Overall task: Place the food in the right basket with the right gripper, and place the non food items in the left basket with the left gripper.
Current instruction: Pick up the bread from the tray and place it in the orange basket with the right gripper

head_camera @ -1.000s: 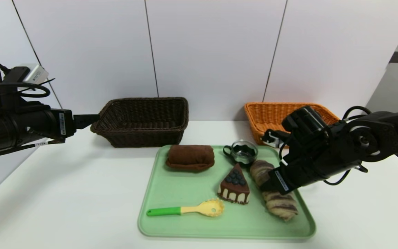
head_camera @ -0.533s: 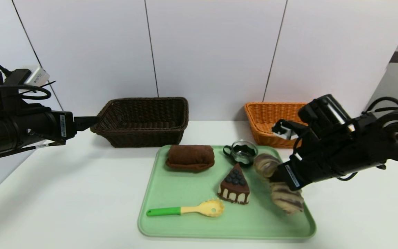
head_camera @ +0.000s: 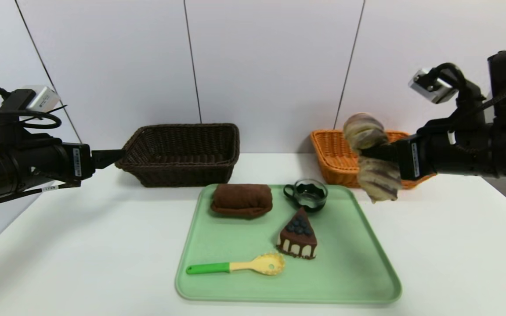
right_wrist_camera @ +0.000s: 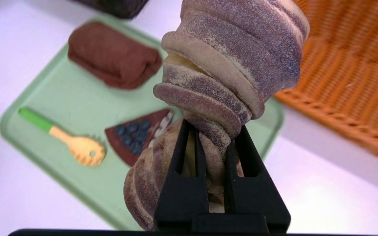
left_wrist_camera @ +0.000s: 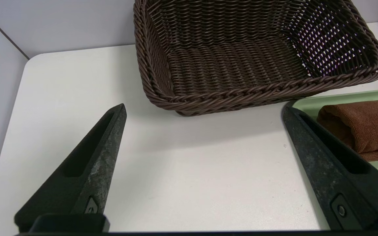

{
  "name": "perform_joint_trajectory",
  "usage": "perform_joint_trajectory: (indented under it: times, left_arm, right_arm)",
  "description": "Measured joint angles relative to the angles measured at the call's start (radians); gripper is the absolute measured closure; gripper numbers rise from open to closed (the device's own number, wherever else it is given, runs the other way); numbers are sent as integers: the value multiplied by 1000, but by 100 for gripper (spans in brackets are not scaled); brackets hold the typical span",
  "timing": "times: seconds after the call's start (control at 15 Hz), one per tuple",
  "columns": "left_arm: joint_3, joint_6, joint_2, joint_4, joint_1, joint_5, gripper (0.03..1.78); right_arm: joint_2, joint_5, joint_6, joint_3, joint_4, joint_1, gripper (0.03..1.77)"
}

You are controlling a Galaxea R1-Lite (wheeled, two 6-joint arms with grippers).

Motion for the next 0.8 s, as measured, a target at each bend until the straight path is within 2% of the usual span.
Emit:
perform_joint_trajectory:
  times: [0.2, 0.47, 0.8]
  left_arm:
    - [5, -3, -14, 0, 0, 0, 12]
    - [16, -11, -23, 0, 0, 0, 12]
    - [26, -11, -32, -4, 0, 0, 12]
  right_arm:
    - [39, -1, -1, -23, -74, -89, 161]
    - [176, -3, -10, -91, -199, -216, 161]
    - [358, -15, -55, -204, -279, -322, 161]
